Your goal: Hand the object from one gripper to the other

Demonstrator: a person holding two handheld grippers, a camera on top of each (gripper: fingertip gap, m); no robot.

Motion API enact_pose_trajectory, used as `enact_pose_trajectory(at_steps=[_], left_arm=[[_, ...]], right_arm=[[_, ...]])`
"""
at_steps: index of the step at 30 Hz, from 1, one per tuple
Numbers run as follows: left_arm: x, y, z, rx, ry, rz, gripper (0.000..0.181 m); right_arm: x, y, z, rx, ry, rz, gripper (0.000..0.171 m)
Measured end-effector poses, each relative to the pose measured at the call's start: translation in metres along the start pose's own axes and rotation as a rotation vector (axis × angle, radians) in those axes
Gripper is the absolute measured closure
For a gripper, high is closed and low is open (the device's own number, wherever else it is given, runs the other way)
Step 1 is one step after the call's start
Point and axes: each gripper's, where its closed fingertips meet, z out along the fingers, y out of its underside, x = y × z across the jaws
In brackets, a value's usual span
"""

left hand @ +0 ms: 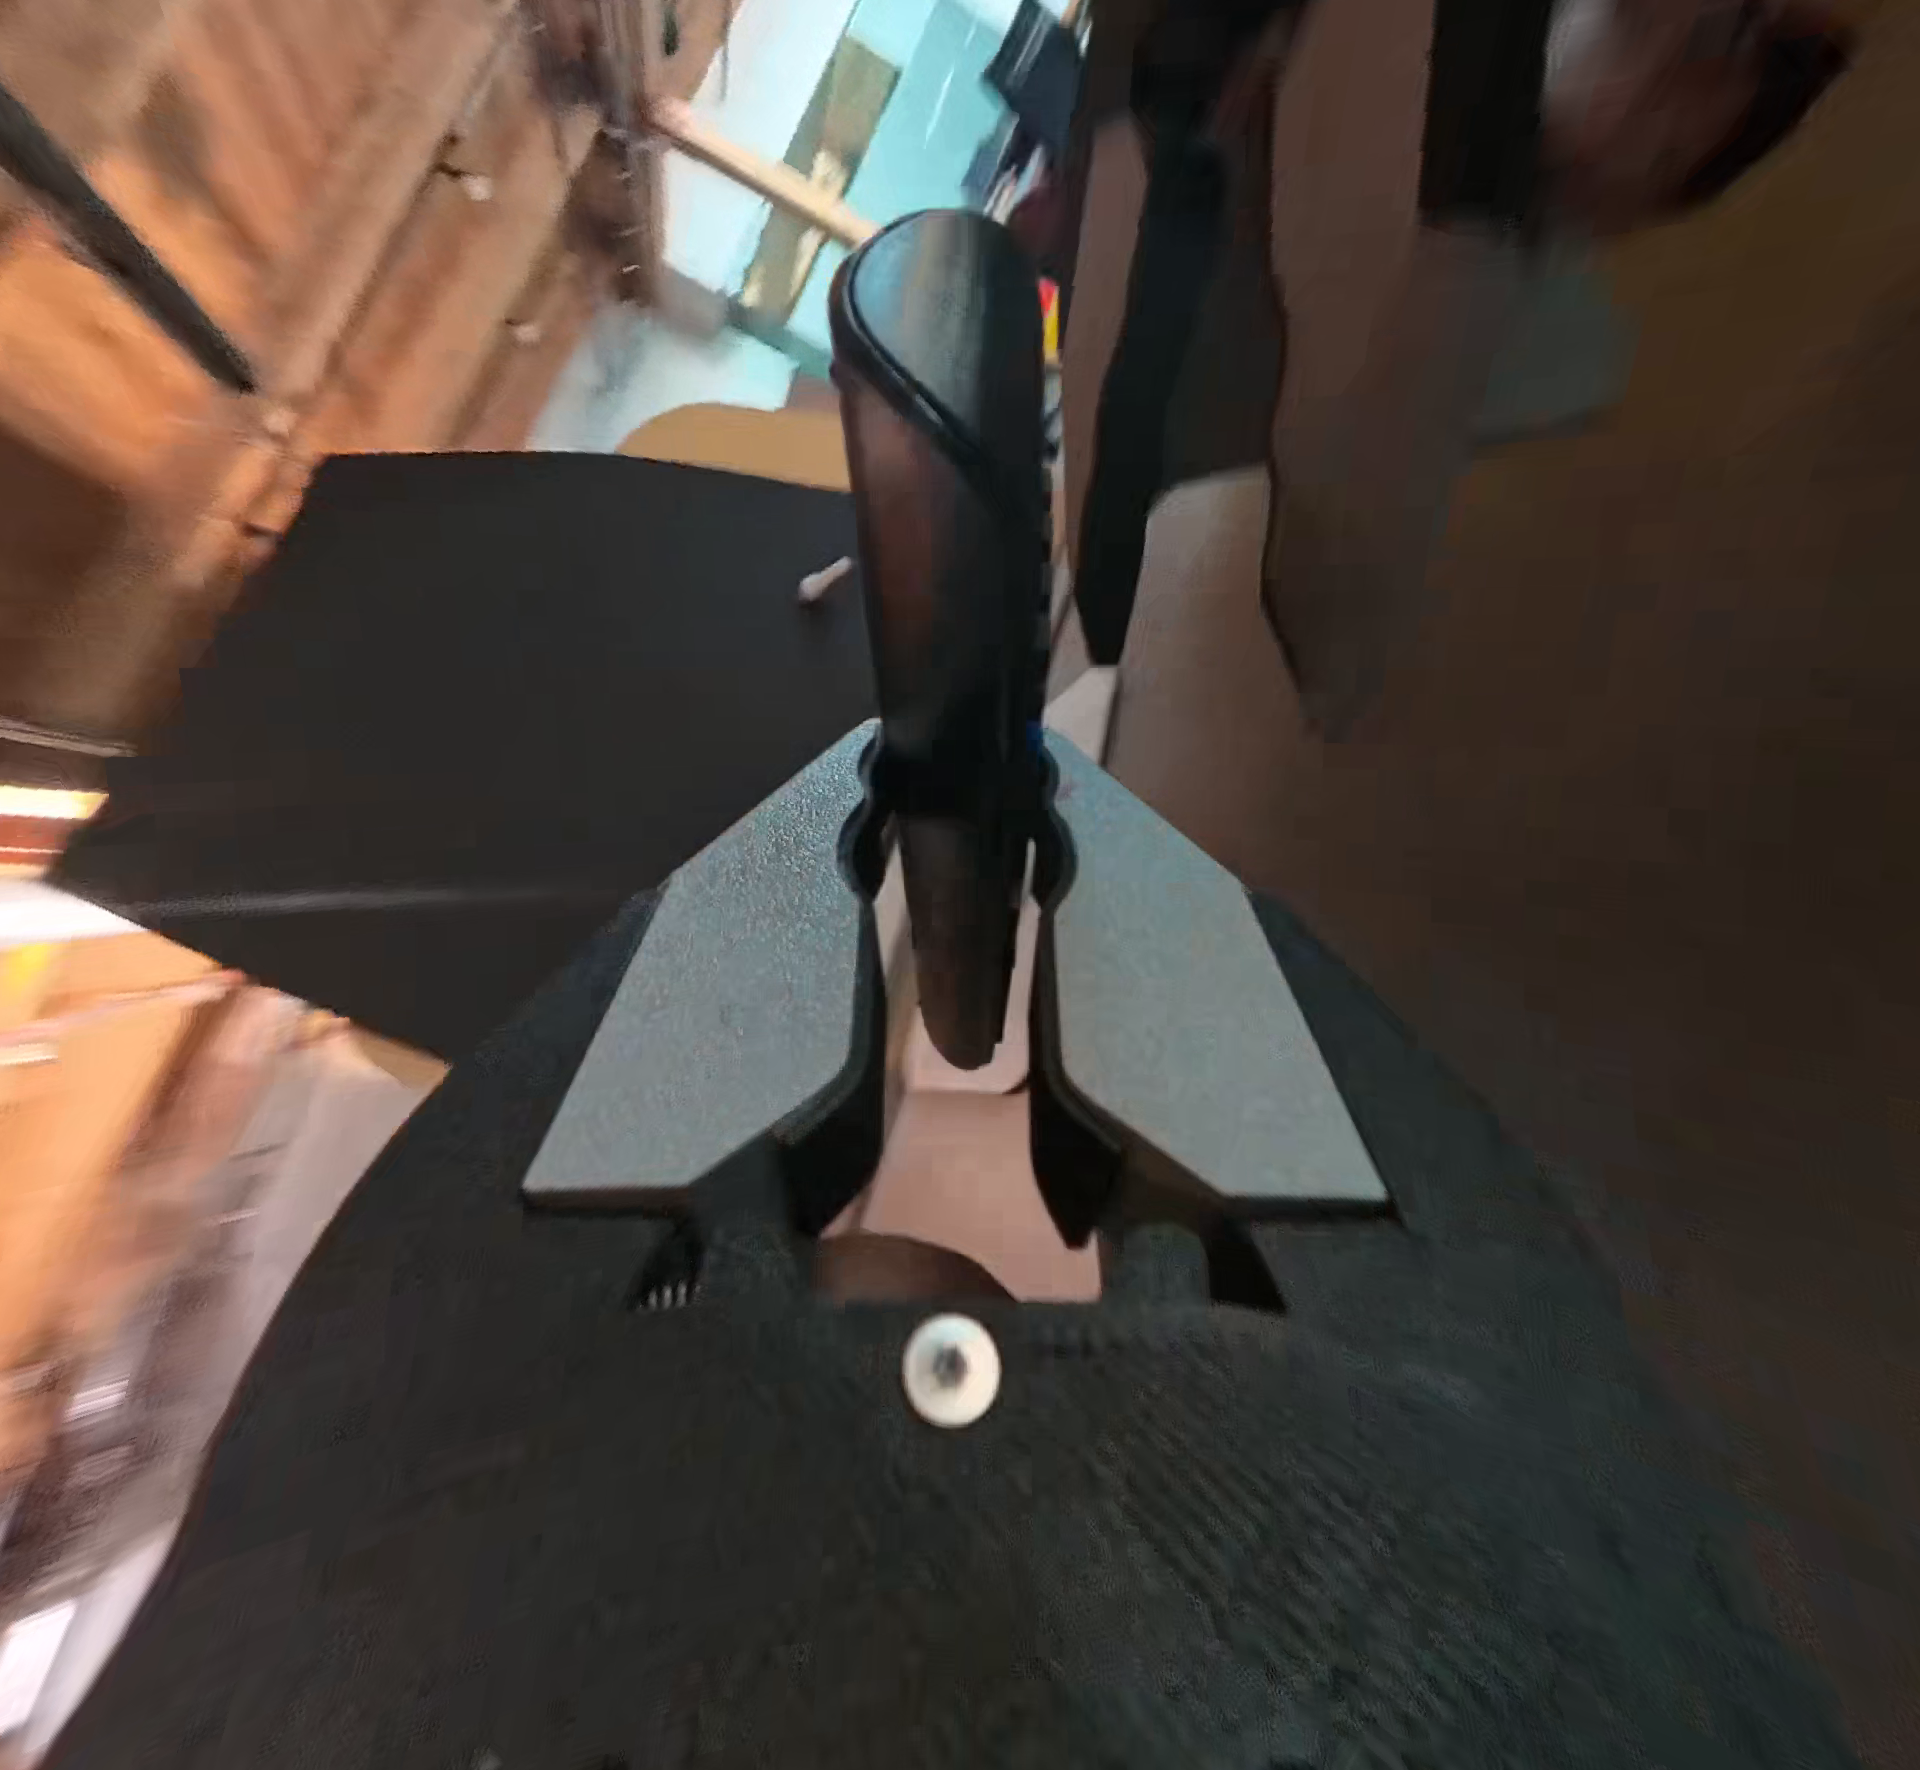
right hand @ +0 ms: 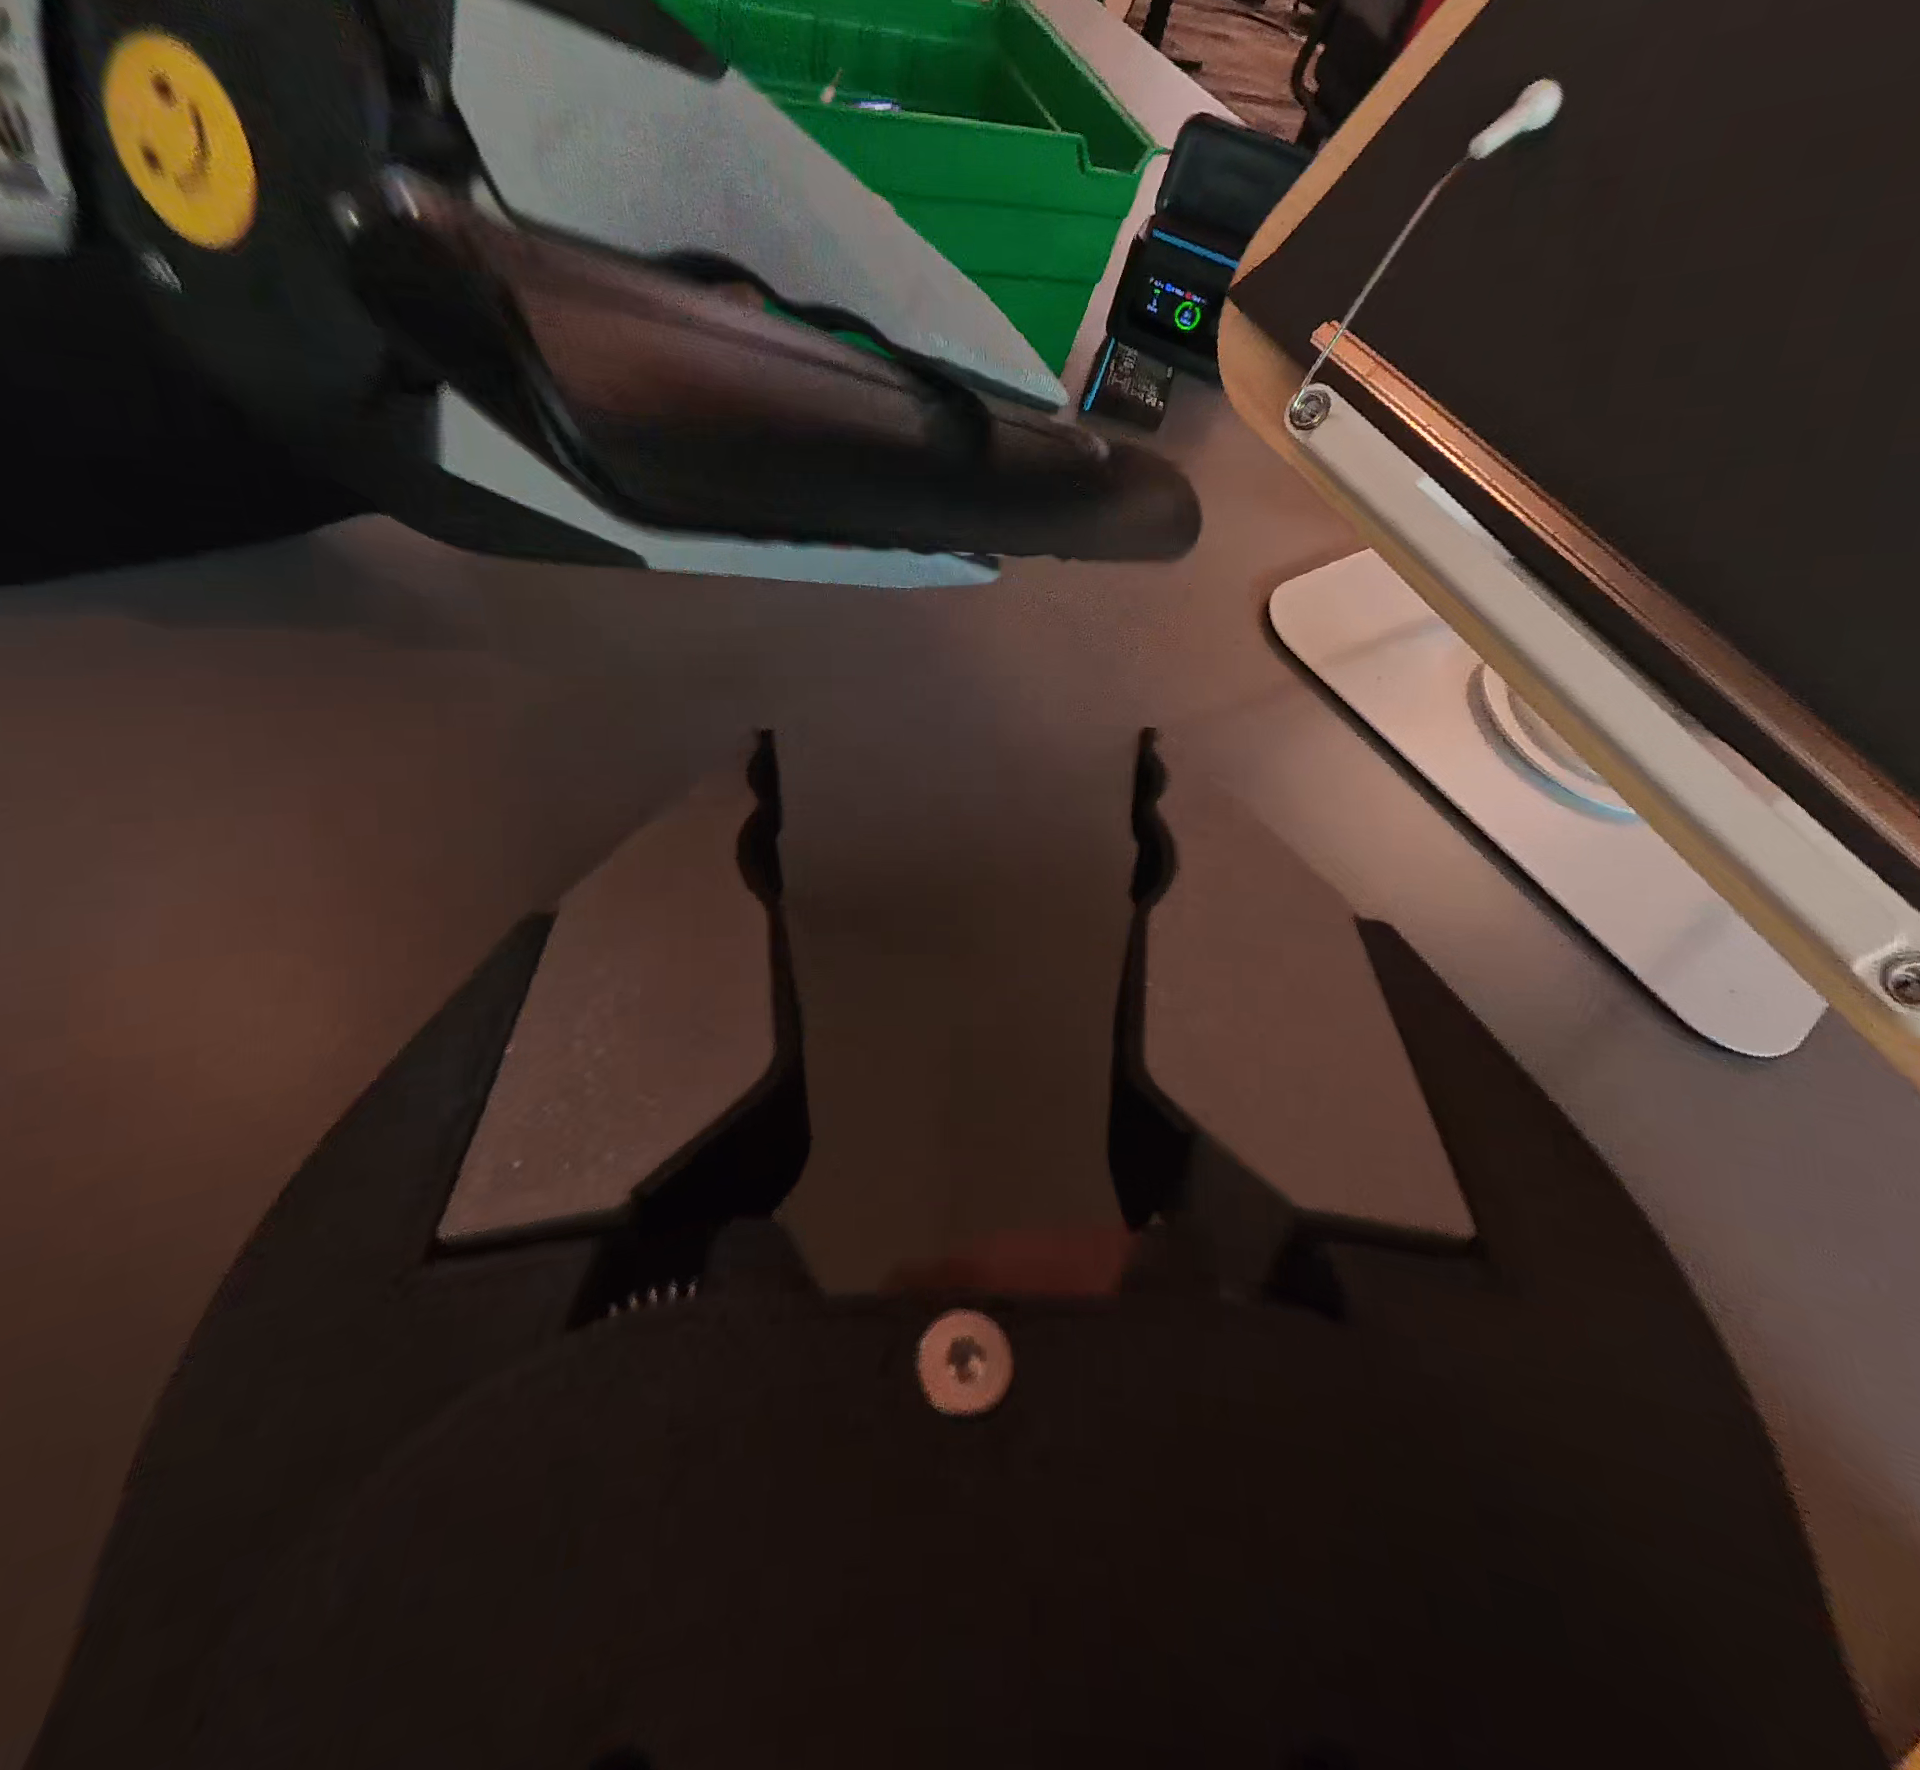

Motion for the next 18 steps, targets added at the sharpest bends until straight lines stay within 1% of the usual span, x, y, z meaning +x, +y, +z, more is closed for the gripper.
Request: enact_pose_trajectory(at_steps=[2, 3, 5, 7, 9, 10, 12, 15, 17, 18], left_arm=[[-0.001, 0.006, 0.003, -0.029, -0.045, 0.092, 0.158], [0.001, 0.007, 0.003, -0.025, -0.031, 0.099, 0.158], [0.006, 0.005, 0.003, -0.008, -0.001, 0.090, 0.159], [0.007, 0.003, 0.003, -0.004, -0.002, 0.100, 0.159], [0.004, 0.004, 0.003, -0.012, -0.017, 0.113, 0.159], [0.003, 0.008, 0.003, -0.026, -0.024, 0.119, 0.159], [-0.003, 0.018, 0.005, -0.080, -0.065, 0.166, 0.158], [-0.018, 0.033, 0.007, -0.170, -0.164, 0.298, 0.158], [-0.027, 0.038, 0.009, -0.202, -0.221, 0.322, 0.159], [-0.026, 0.038, 0.011, -0.202, -0.224, 0.319, 0.159]], right_arm=[[0.001, -0.007, -0.003, 0.037, 0.013, -0.005, 0.082], [0.000, -0.012, -0.004, 0.065, 0.025, -0.030, 0.076], [-0.009, -0.022, -0.007, 0.111, 0.031, -0.116, 0.074], [-0.015, -0.029, -0.008, 0.125, 0.075, -0.228, 0.083], [-0.021, -0.028, -0.007, 0.112, 0.104, -0.316, 0.081], [-0.024, -0.028, -0.006, 0.112, 0.097, -0.318, 0.081], [-0.022, -0.028, -0.005, 0.103, 0.071, -0.230, 0.084], [-0.012, -0.027, -0.006, 0.105, 0.015, -0.015, 0.075], [-0.008, -0.025, -0.005, 0.092, -0.028, 0.131, 0.066], [-0.004, -0.024, -0.005, 0.092, -0.022, 0.186, 0.067]])
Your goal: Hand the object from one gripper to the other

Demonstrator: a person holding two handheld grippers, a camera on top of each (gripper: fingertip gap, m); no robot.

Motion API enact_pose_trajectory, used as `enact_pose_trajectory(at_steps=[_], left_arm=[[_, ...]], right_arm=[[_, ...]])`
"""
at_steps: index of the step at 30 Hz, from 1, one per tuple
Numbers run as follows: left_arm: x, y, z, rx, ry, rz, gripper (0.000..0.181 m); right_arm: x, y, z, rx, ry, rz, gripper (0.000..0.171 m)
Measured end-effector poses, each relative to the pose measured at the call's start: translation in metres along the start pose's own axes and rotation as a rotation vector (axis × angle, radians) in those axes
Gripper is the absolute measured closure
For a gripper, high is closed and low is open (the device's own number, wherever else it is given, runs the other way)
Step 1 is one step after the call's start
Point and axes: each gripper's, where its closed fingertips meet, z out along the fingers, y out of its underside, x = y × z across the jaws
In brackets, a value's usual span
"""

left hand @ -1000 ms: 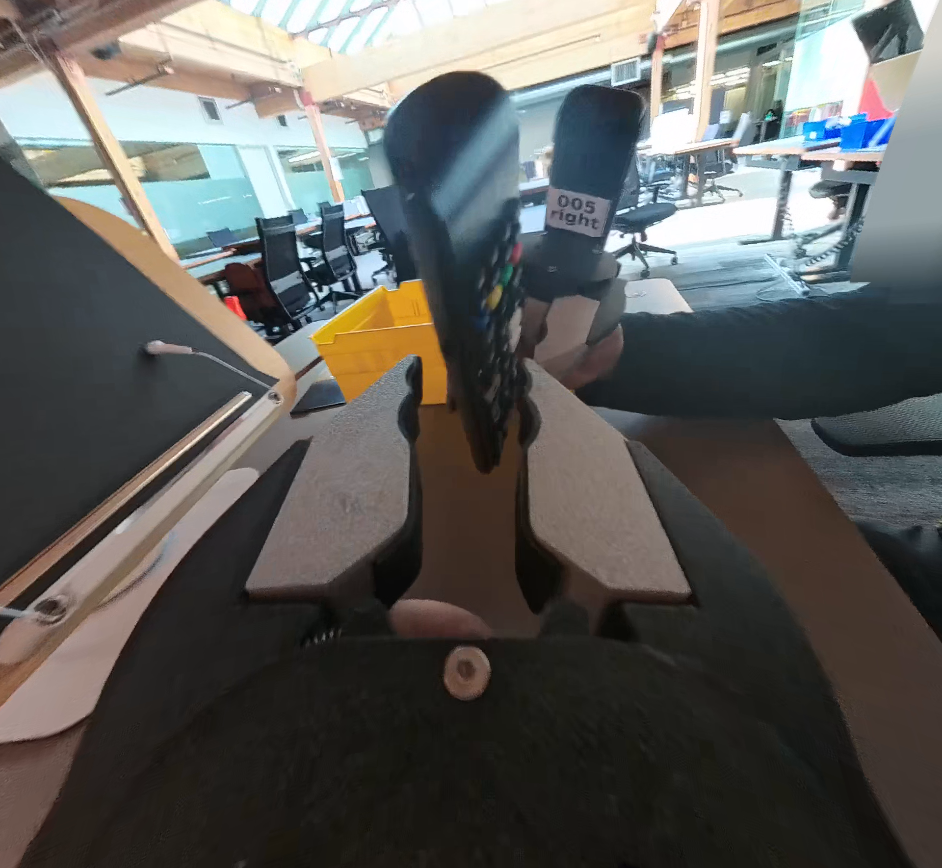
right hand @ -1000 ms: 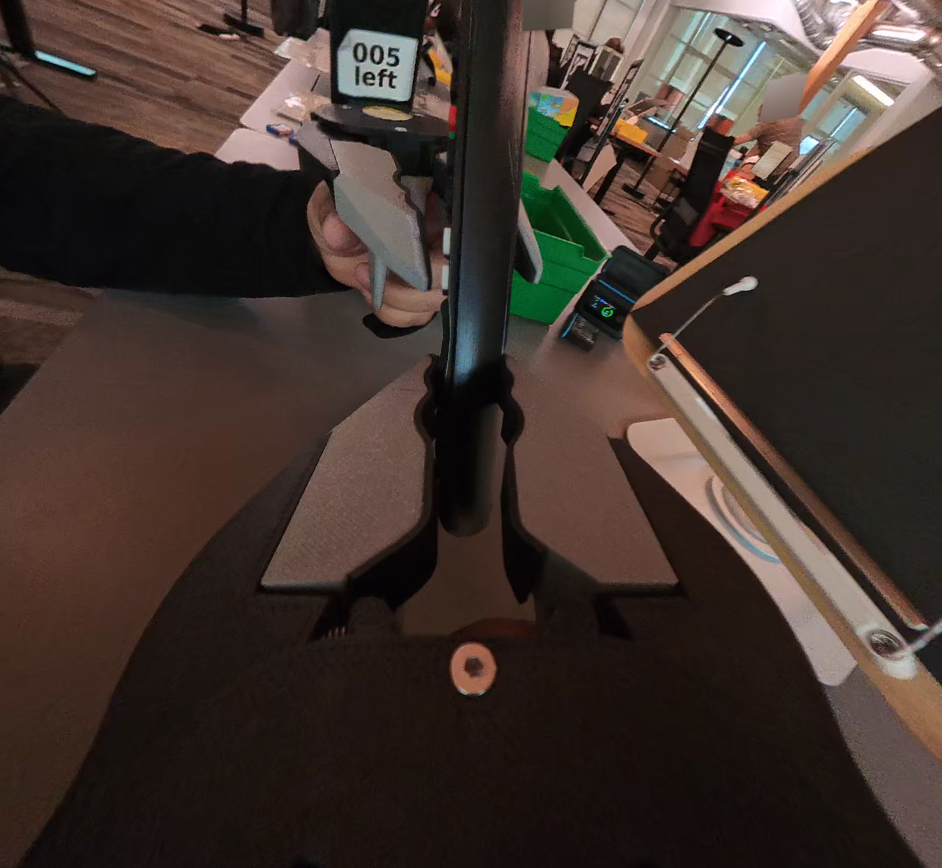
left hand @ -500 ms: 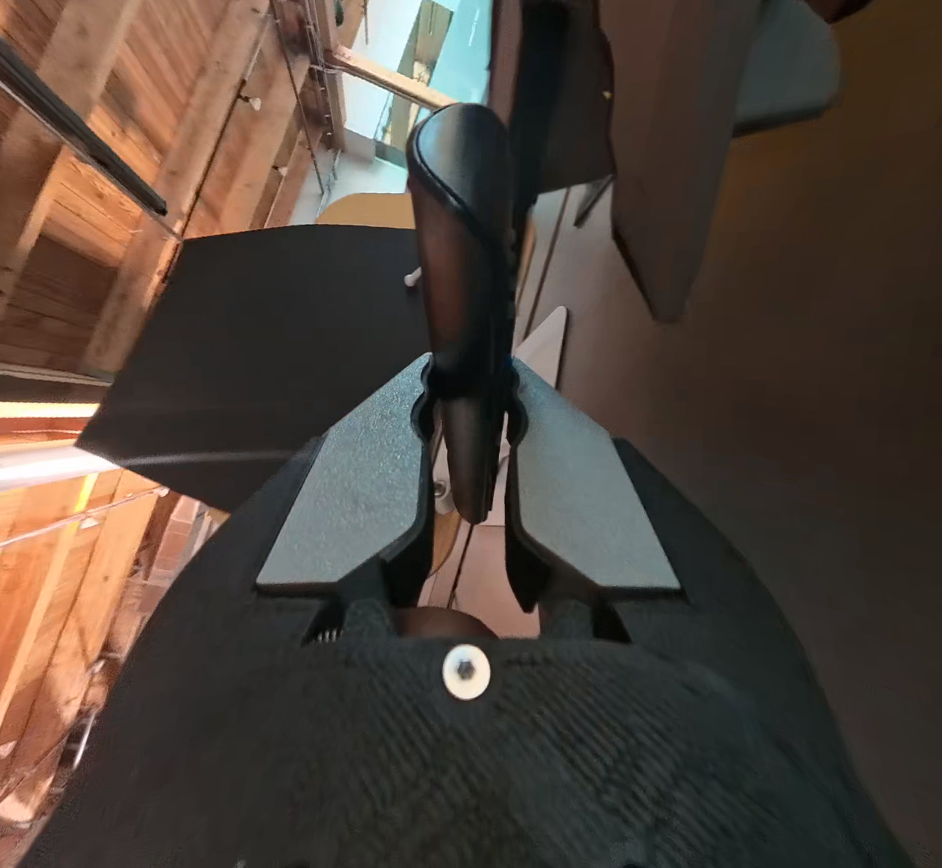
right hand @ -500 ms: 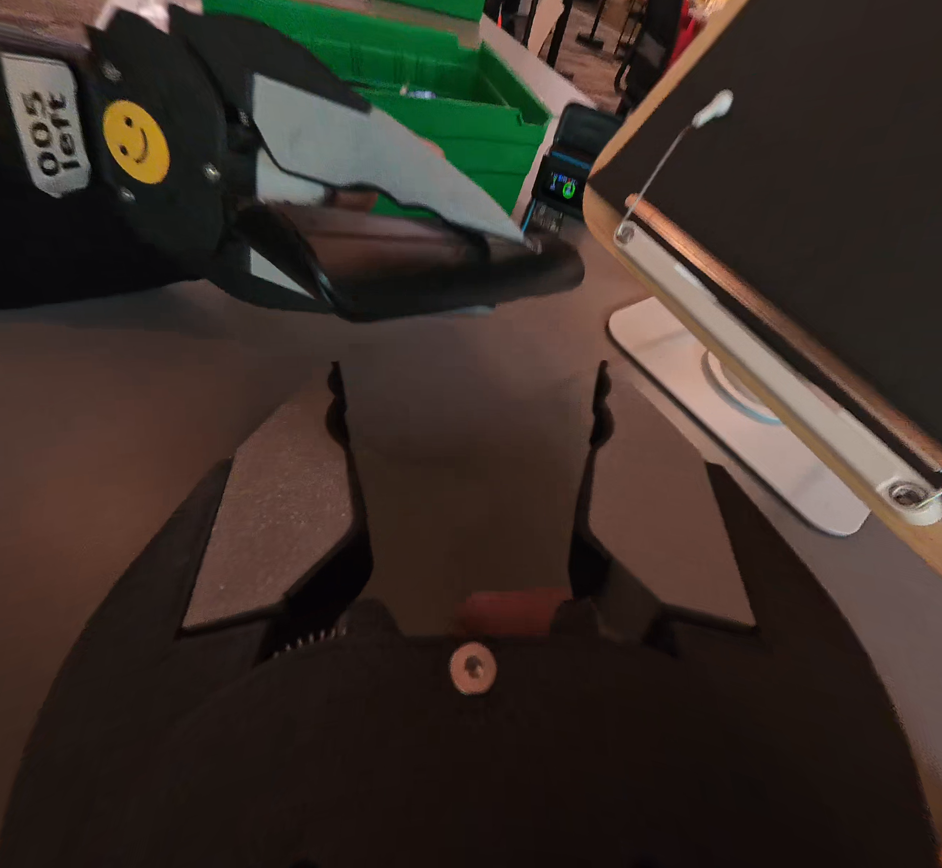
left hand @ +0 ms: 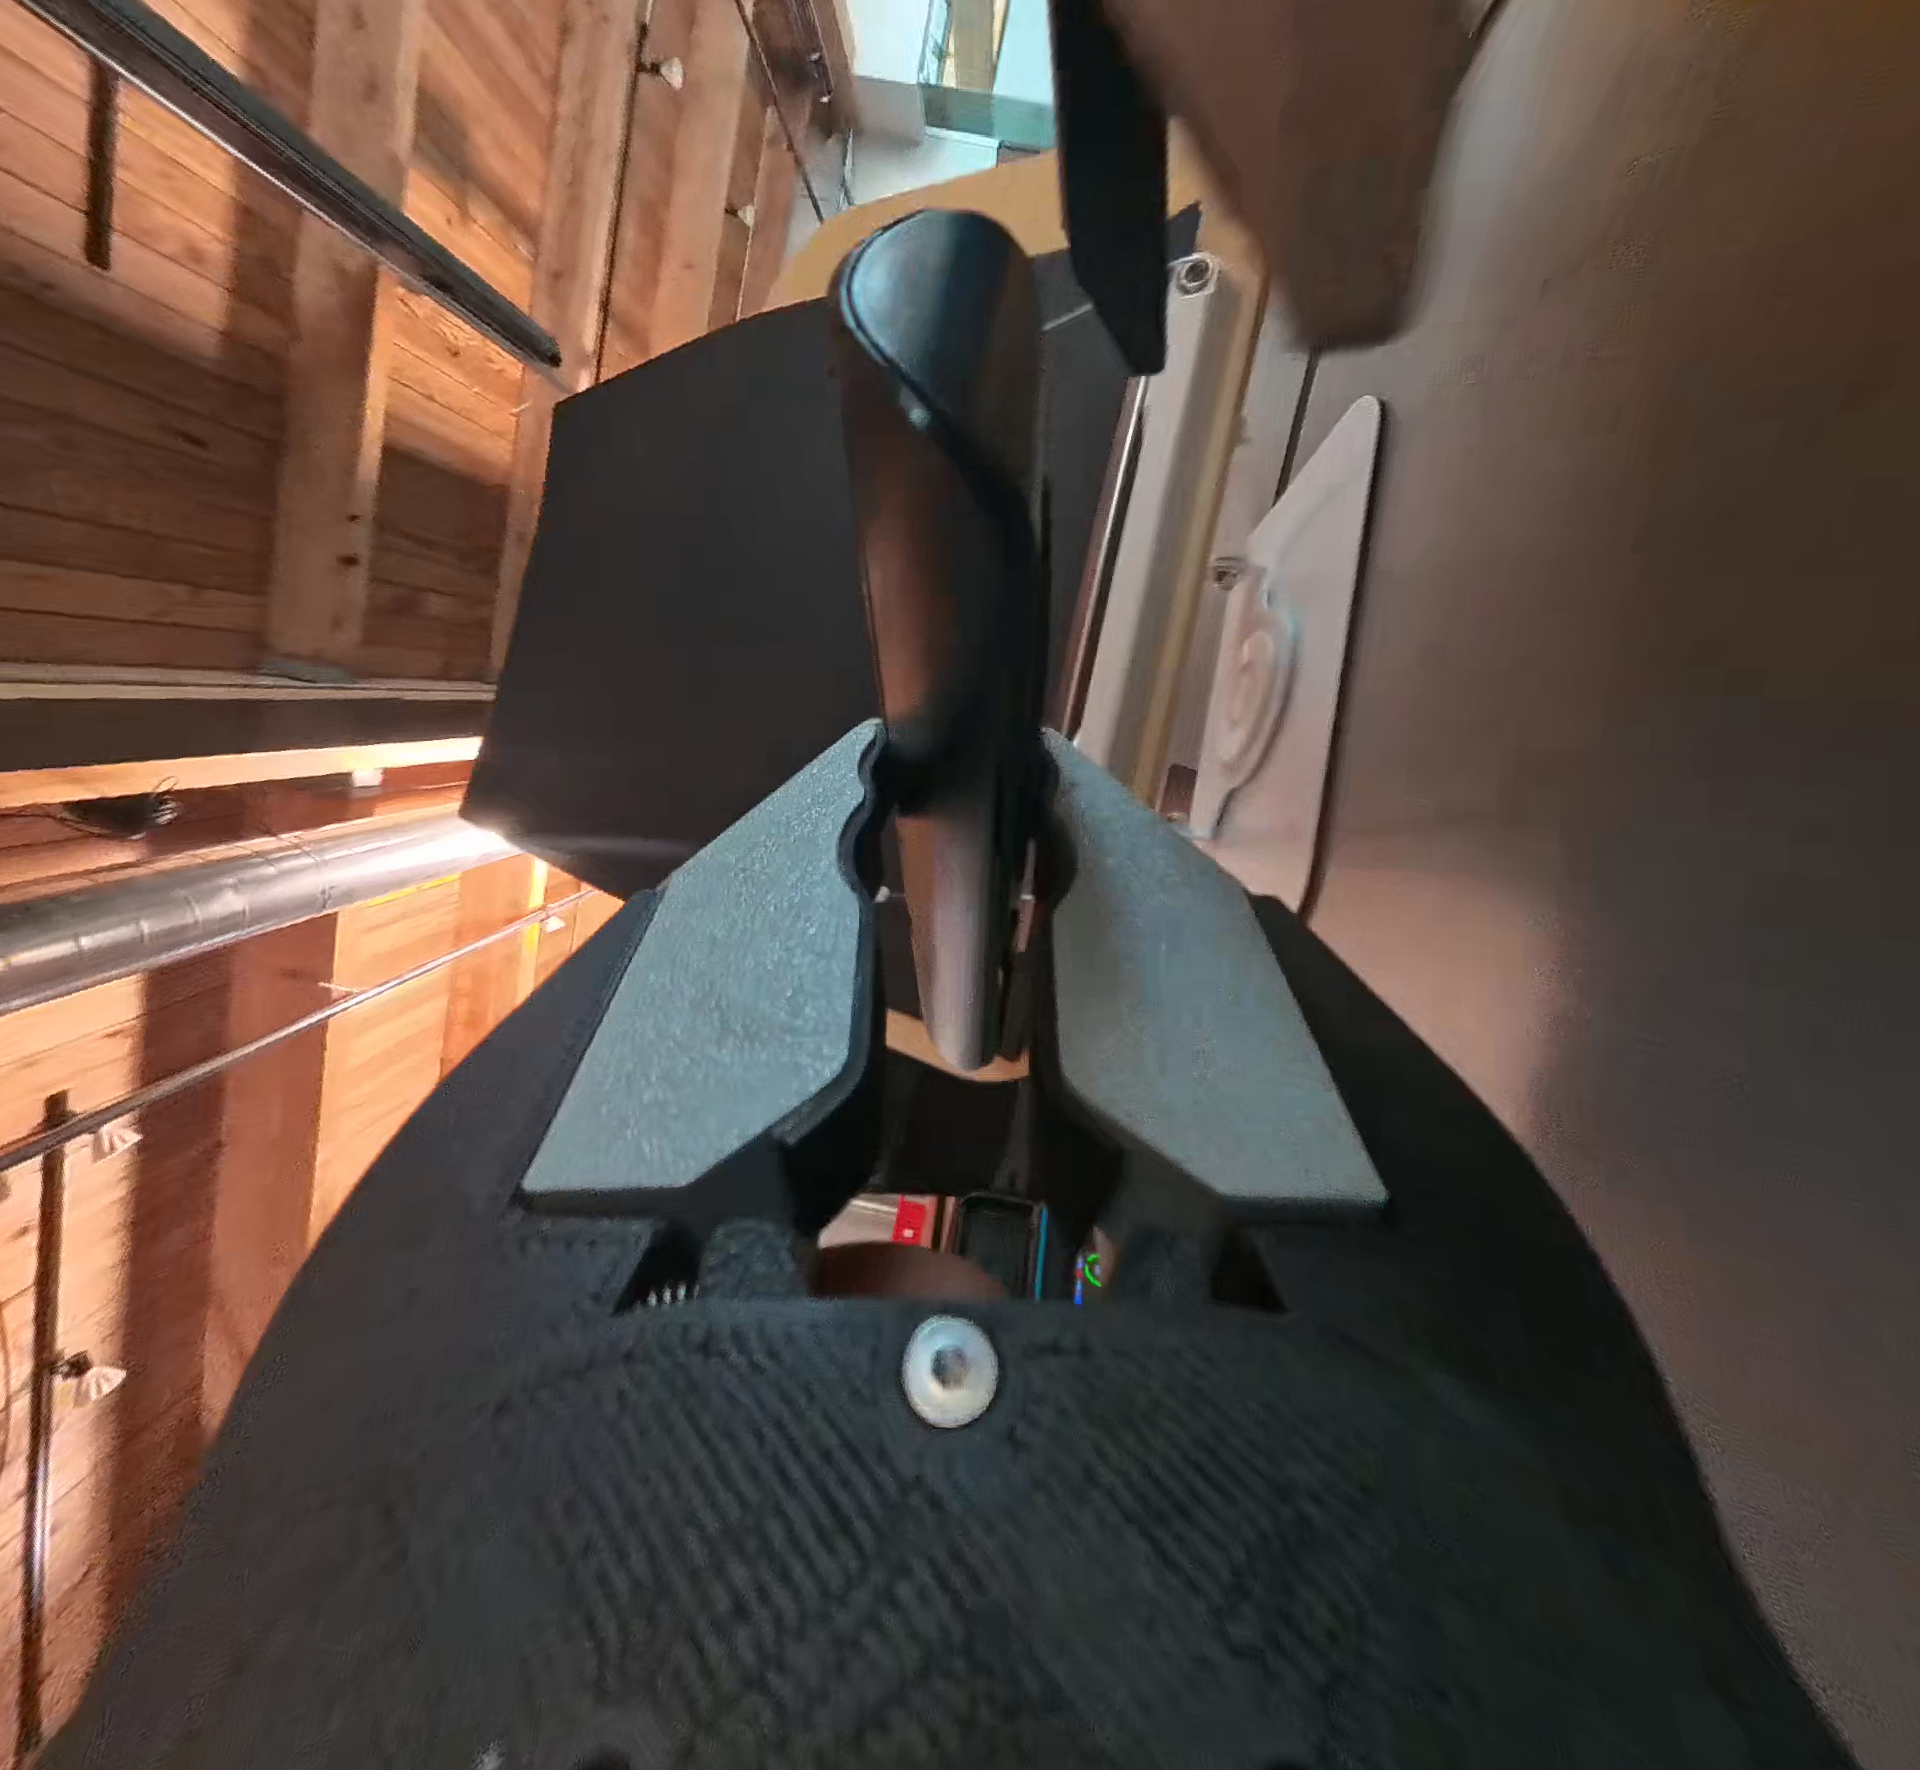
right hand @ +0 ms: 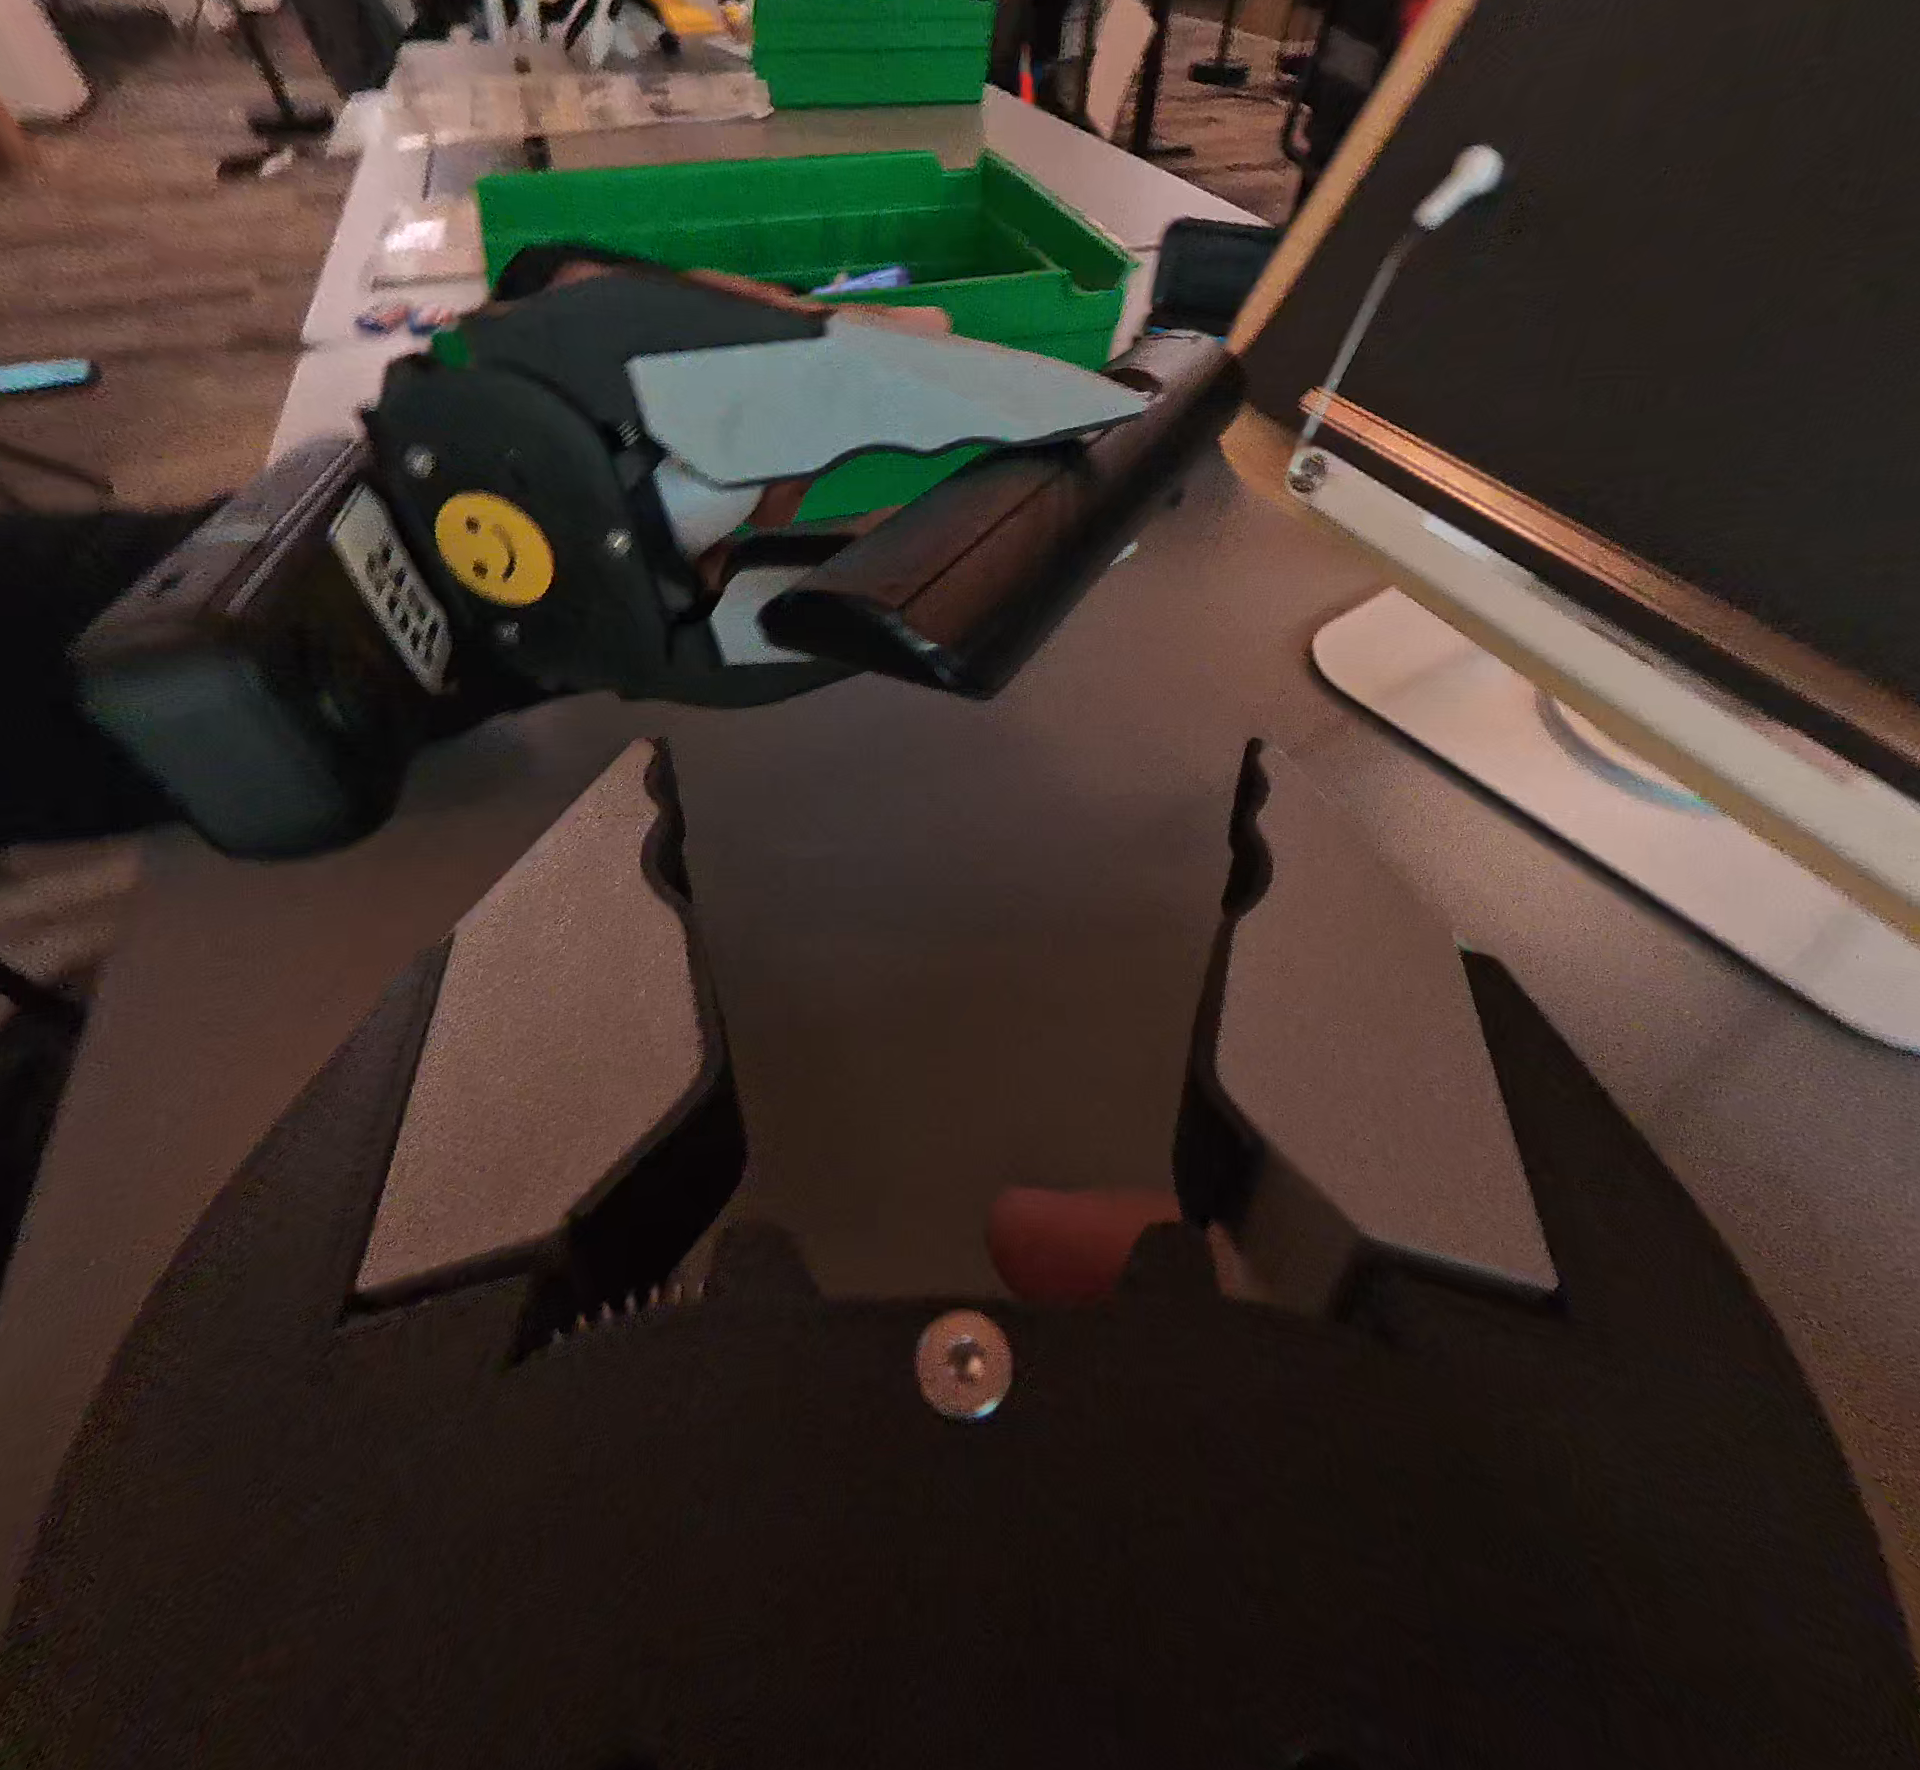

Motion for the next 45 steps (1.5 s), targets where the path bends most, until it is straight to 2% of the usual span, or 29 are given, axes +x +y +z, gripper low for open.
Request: enact_pose_trajectory(at_steps=[3, 8, 9, 15, 19, 22, 25, 27, 33, 38, 43, 45], left_arm=[[0.015, 0.000, 0.004, -0.015, 0.050, 0.022, 0.159], [0.022, -0.015, 0.004, 0.017, 0.070, 0.054, 0.159], [0.023, -0.018, 0.004, 0.026, 0.069, 0.063, 0.159], [0.022, -0.009, 0.004, -0.006, 0.081, 0.044, 0.159], [0.028, -0.019, 0.003, 0.026, 0.102, 0.065, 0.159], [0.038, -0.032, -0.004, 0.119, 0.145, 0.084, 0.159], [0.034, -0.036, -0.007, 0.152, 0.133, 0.063, 0.159], [0.037, -0.038, -0.008, 0.165, 0.147, 0.075, 0.159], [0.041, -0.036, -0.007, 0.148, 0.166, 0.072, 0.158], [0.034, -0.032, -0.003, 0.122, 0.142, -0.025, 0.157], [0.027, -0.008, 0.005, 0.025, 0.111, -0.078, 0.154], [0.025, -0.007, 0.004, 0.039, 0.123, -0.119, 0.154]], right_arm=[[0.005, -0.003, 0.001, 0.016, 0.031, 0.029, 0.070], [0.000, 0.001, 0.009, -0.017, 0.073, -0.050, 0.080], [0.004, 0.002, 0.009, -0.029, 0.111, -0.079, 0.087], [0.053, -0.002, -0.015, -0.039, 0.403, -0.155, 0.096], [0.042, 0.000, -0.012, -0.035, 0.308, -0.151, 0.095], [0.030, 0.006, -0.006, -0.069, 0.246, -0.213, 0.093], [0.017, 0.017, 0.002, -0.115, 0.149, -0.168, 0.104], [0.014, 0.018, 0.003, -0.115, 0.124, -0.159, 0.123], [0.016, 0.022, 0.006, -0.150, 0.136, -0.146, 0.123], [0.016, 0.013, 0.004, -0.107, 0.147, -0.112, 0.124], [0.015, 0.008, 0.000, -0.072, 0.102, -0.052, 0.124], [0.015, 0.007, -0.002, -0.064, 0.087, -0.045, 0.124]])
